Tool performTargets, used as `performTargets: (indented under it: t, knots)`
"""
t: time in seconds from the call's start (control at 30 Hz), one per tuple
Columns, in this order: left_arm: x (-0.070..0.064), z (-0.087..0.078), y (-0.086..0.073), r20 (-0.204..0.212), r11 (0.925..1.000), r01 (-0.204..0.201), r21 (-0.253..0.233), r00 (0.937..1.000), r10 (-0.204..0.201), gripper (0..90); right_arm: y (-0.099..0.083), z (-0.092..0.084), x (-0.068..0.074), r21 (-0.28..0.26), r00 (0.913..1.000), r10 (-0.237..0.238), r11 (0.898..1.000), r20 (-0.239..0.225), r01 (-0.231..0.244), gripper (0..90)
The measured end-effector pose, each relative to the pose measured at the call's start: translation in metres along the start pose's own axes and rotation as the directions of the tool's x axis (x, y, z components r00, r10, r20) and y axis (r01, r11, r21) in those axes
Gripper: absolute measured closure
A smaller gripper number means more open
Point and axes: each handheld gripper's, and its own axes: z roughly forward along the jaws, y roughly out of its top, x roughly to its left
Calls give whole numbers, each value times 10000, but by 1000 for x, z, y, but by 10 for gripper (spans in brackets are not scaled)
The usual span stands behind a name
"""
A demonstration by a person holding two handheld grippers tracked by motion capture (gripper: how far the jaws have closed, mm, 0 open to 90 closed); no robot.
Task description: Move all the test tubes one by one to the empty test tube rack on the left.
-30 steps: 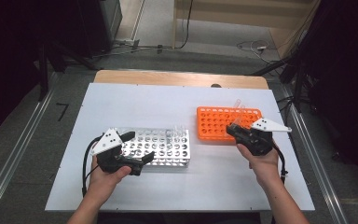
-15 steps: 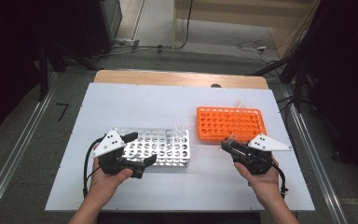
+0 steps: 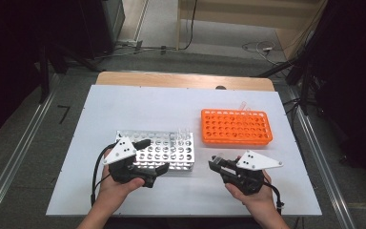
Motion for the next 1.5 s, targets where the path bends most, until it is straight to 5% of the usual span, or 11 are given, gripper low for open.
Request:
performTargets:
  t: [0.27, 0.9, 1.5]
  knots:
    - [-12, 8, 2, 314, 9999, -98, 105, 9995, 94, 78, 1, 9, 15, 212, 9986, -201, 9996, -485, 211, 739]
    - [-39, 31, 5, 1714, 9995, -249, 178, 9850, 215, 446, -1, 37, 35, 816, 9940, -465, 9952, -985, 547, 739]
    - [-50, 46, 4, 1808, 9962, -570, 665, 9825, 442, 702, 3, 44, 46, 922, 9887, -648, 9927, -1348, 777, 739]
